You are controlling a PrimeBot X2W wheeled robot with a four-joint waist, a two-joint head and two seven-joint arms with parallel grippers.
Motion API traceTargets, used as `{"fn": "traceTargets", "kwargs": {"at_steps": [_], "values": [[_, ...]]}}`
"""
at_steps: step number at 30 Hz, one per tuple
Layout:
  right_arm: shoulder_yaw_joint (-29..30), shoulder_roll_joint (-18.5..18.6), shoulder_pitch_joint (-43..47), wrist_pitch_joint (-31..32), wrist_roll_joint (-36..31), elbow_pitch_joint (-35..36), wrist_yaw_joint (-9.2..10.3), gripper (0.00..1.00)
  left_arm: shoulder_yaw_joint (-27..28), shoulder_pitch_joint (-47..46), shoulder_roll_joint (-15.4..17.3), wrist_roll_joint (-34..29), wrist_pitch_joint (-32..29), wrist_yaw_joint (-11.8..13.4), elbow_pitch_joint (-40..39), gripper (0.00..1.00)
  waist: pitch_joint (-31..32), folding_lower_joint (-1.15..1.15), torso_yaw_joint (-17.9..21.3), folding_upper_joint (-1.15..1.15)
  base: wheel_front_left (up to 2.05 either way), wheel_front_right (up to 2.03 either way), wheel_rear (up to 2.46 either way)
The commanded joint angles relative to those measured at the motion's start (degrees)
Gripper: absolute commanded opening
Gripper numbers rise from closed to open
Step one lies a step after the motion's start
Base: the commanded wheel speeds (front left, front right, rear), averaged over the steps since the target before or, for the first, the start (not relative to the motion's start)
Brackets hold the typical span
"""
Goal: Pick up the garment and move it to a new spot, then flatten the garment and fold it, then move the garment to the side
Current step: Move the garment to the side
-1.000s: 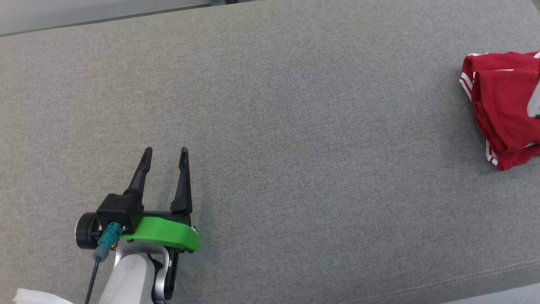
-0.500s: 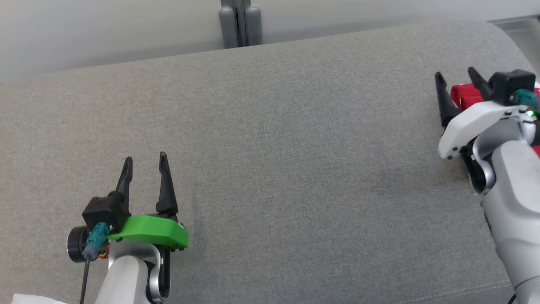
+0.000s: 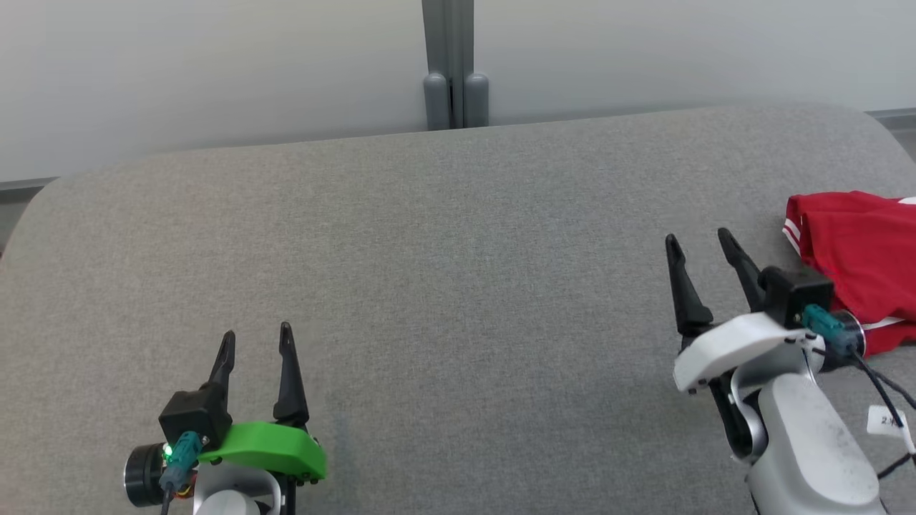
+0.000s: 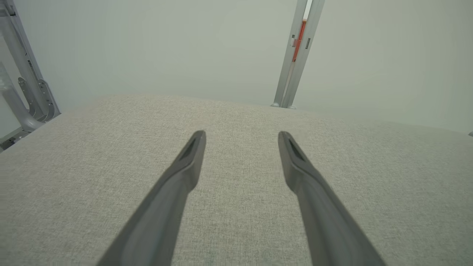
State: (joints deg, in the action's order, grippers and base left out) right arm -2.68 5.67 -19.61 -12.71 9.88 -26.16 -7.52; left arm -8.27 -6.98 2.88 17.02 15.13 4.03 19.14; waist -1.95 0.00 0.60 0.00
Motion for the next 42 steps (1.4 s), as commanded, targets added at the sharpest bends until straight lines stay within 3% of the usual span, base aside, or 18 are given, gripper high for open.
{"fn": "traceTargets", "kwargs": {"at_steps": [1, 8, 18, 42], "values": [[0.9, -0.2, 2.4, -0.4, -1.6, 1.8, 0.06, 1.00, 0.0, 0.9, 0.1, -0.1, 0.0, 0.6, -0.4, 1.00, 0.6, 0.00, -0.8, 0.00, 0.00, 0.00, 0.00], [3.2, -2.6, 11.9, -0.3, -5.3, 10.1, 0.06, 1.00, -0.9, 3.8, 0.1, 0.8, 0.0, 1.8, -2.0, 1.00, 1.5, 0.00, -1.6, 0.00, 0.00, 0.00, 0.00], [0.5, -2.7, 18.6, 0.6, 0.7, 17.5, 0.06, 1.00, -1.7, 4.9, 0.1, 2.0, 0.0, 2.5, -2.8, 1.00, 1.4, 0.00, -2.1, 0.00, 0.00, 0.00, 0.00], [-0.1, -2.7, 20.9, 1.2, 2.0, 19.0, 0.06, 1.00, -3.0, 5.4, 0.1, 1.8, 0.0, 3.1, -1.5, 1.00, 2.2, 0.00, -2.4, 0.00, 0.00, 0.00, 0.00]]}}
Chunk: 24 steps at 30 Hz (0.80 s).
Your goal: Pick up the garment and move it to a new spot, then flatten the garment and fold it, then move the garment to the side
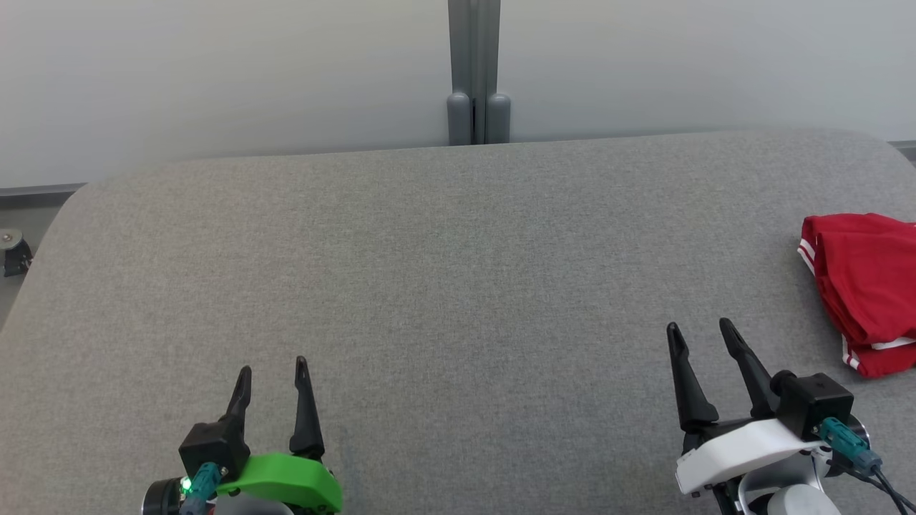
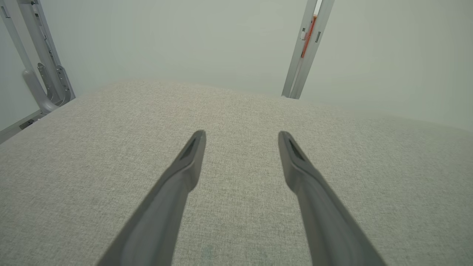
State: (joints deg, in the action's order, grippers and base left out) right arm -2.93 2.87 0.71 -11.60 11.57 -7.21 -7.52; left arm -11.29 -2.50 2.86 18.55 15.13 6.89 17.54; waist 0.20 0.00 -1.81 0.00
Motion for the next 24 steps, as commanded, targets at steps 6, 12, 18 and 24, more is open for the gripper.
{"fn": "traceTargets", "kwargs": {"at_steps": [6, 12, 18, 24], "values": [[0.3, 0.1, 0.8, 0.2, 0.6, 0.0, 0.06, 1.00, -0.1, 1.1, 0.1, 0.3, 0.0, 0.4, 0.3, 1.00, 0.2, 0.00, -0.1, 0.00, 0.00, 0.00, 0.00], [0.4, 0.1, 1.0, 0.3, 0.3, 0.1, 0.06, 1.00, -0.2, 1.1, 0.1, 0.0, 0.0, 0.4, 0.3, 1.00, 0.3, 0.00, -0.2, 0.00, 0.00, 0.00, 0.00], [0.3, -0.1, 0.4, 0.2, 0.3, -1.0, 0.00, 0.00, -0.3, 0.8, 0.0, 0.1, 0.0, 0.1, 1.4, 0.00, 0.3, 0.00, -0.2, 0.00, 0.00, 0.00, 0.00], [0.5, 0.1, 0.3, 1.1, 6.3, -1.5, 0.00, 0.00, 1.0, 0.7, 0.0, 5.3, -1.5, -0.9, 1.5, 0.00, 0.3, 0.00, -0.1, 0.00, 0.00, 0.00, 0.00]]}}
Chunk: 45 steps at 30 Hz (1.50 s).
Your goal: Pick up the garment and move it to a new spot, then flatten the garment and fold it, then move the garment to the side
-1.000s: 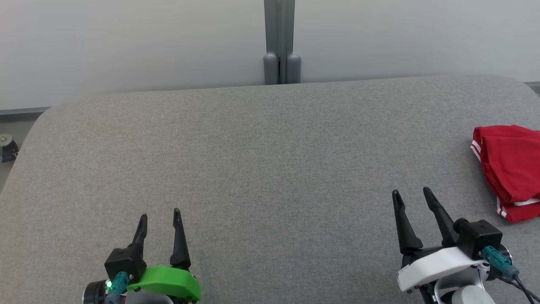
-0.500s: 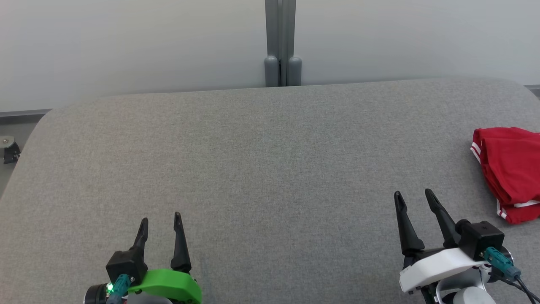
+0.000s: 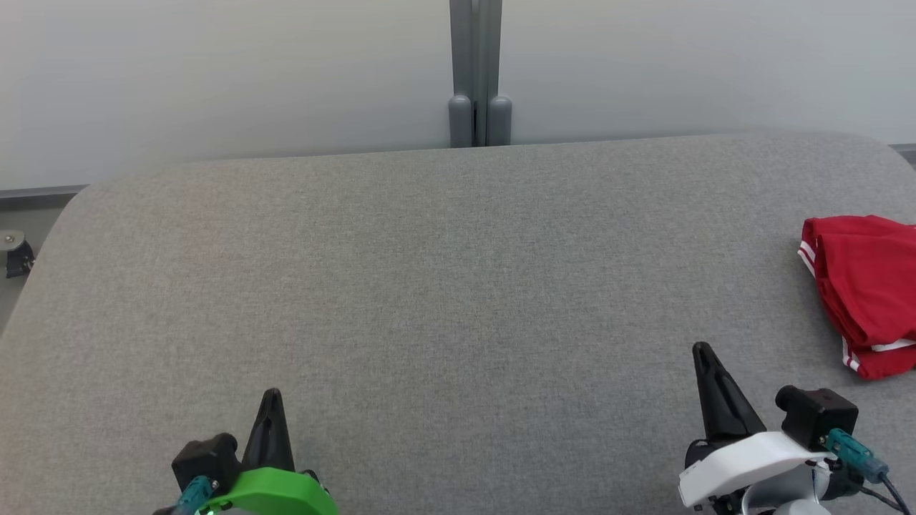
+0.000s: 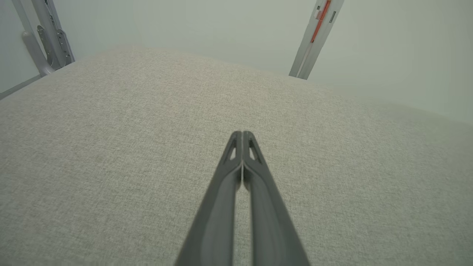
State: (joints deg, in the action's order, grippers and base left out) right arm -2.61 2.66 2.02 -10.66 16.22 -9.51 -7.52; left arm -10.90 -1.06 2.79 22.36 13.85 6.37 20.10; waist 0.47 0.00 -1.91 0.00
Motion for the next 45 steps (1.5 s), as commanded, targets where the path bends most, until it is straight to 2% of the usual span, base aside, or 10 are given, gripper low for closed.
{"fn": "traceTargets", "kwargs": {"at_steps": [1, 20, 45], "values": [[0.2, 0.4, -1.2, 0.4, 2.9, 0.7, 0.00, 0.00, 0.9, -0.9, 0.0, 2.6, -0.6, -0.6, -1.1, 0.00, 0.0, 0.00, 0.0, 0.00, 0.00, 0.00, 0.00], [1.3, 1.2, -3.2, 3.7, 22.0, -0.6, 0.01, 0.00, 5.0, -2.2, 0.1, 19.3, -5.5, -3.9, -2.4, 0.00, -0.1, 0.00, 0.3, 0.00, 0.00, 0.00, 0.00], [3.2, 1.7, -5.1, 7.8, 42.6, -1.9, 0.01, 0.00, 9.6, -3.5, 0.1, 37.8, -10.9, -7.6, -3.9, 0.00, -0.3, 0.00, 0.7, 0.00, 0.00, 0.00, 0.00]]}}
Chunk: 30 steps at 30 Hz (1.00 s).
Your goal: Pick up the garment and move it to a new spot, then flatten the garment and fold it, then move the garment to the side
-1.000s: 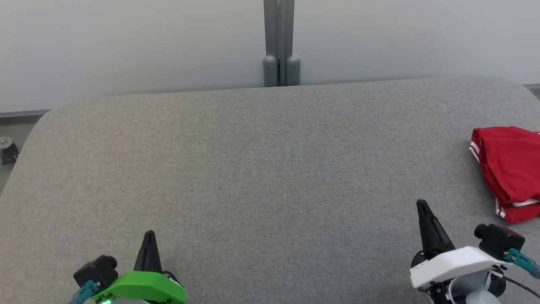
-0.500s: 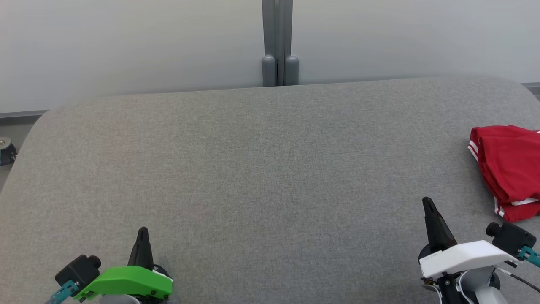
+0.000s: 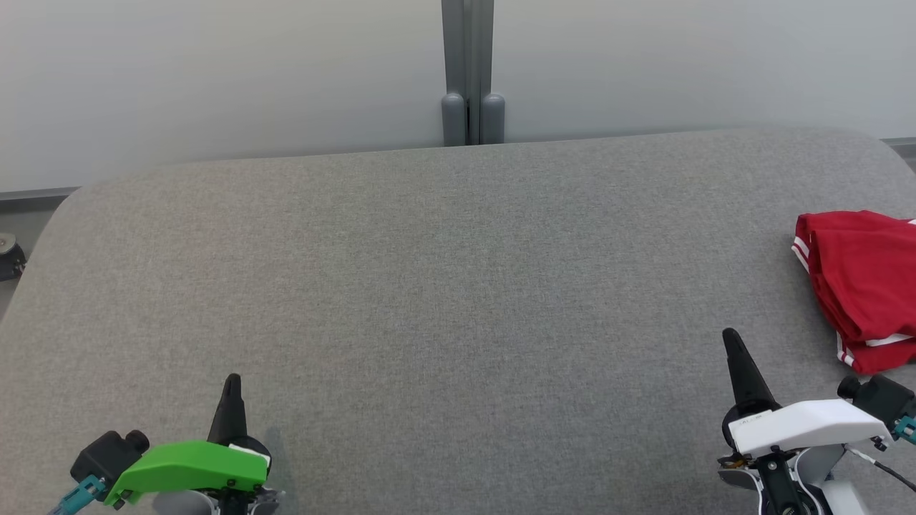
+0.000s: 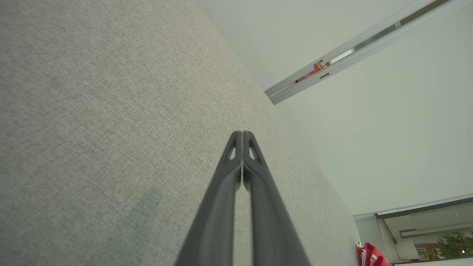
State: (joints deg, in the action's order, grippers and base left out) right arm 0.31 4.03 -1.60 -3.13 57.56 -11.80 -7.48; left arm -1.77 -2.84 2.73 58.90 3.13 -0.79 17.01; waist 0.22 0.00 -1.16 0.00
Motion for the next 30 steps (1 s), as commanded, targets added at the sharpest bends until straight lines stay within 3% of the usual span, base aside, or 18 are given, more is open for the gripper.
{"fn": "traceTargets", "kwargs": {"at_steps": [1, 30], "values": [[0.3, 0.3, -1.6, 0.4, 1.9, 0.3, -0.03, 0.00, 0.6, -1.7, 0.2, 1.7, -0.4, -0.5, -0.8, 0.00, 0.0, 0.00, 0.0, 0.00, 0.00, 0.00, 0.00], [2.2, 0.3, -3.0, 4.1, 18.2, -0.8, -0.03, 0.00, 4.4, -2.8, 0.2, 16.7, -4.8, -3.6, -1.9, 0.00, -0.2, 0.00, 0.5, 0.00, 0.00, 0.00, 0.00]]}}
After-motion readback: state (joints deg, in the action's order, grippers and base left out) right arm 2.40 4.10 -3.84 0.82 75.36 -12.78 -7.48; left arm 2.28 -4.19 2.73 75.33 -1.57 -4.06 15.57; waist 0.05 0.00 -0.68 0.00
